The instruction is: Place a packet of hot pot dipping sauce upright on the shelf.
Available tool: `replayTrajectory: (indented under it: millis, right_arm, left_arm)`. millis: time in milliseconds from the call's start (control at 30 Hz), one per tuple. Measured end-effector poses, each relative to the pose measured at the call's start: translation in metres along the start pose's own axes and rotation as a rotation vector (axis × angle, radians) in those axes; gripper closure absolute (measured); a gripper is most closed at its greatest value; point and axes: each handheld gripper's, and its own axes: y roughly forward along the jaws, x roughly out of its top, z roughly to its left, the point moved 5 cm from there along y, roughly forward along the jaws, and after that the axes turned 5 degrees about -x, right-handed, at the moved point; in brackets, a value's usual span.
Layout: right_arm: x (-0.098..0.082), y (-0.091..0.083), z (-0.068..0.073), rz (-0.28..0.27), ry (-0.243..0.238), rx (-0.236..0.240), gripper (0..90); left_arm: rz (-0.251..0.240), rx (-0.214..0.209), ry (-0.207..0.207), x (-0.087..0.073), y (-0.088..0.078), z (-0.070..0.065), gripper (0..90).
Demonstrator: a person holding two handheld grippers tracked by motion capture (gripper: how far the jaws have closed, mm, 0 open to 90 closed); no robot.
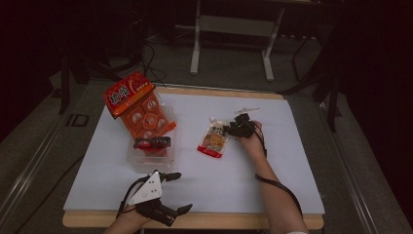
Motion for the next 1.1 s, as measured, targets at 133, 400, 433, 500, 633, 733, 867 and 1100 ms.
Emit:
replayTrajectory:
  millis: [133,400,433,500,633,733,867,1100]
  right_arm:
    - [0.0,0.001,0.002,-0.003,-0.006,0.004,62.4]
    - [0.001,0.001,0.01,0.028,-0.001,0.054,88.8]
    - [0.001,0.0,0.01,0.028,-0.002,0.054,89.0]
    - [0.002,-0.004,0.01,0.025,-0.007,0.049,89.4]
    - [0.004,-0.012,0.011,0.016,-0.003,0.046,89.7]
    - [0.006,-0.019,0.014,0.006,-0.008,0.052,89.7]
    - [0.01,-0.027,0.018,-0.005,-0.009,0.062,89.8]
    - [0.017,-0.046,0.028,-0.044,-0.028,0.09,89.9]
  left_arm:
    - [0.003,0.001,-0.002,-0.001,0.0,0.0,6.2]
    - [0.002,0.002,-0.004,-0.001,0.0,0.0,6.2]
    - [0.0,0.002,-0.005,0.0,-0.001,0.0,6.2]
    - [0.001,0.004,-0.003,0.0,-0.001,-0.001,6.2]
    - [0.0,0.007,-0.003,0.0,0.0,0.0,6.2]
    - [0.002,0.007,-0.004,0.0,0.0,0.0,6.2]
    - [0.002,0.004,-0.005,-0.001,0.0,0.0,6.2]
    - [-0.005,0.005,-0.012,0.0,0.0,0.001,6.2]
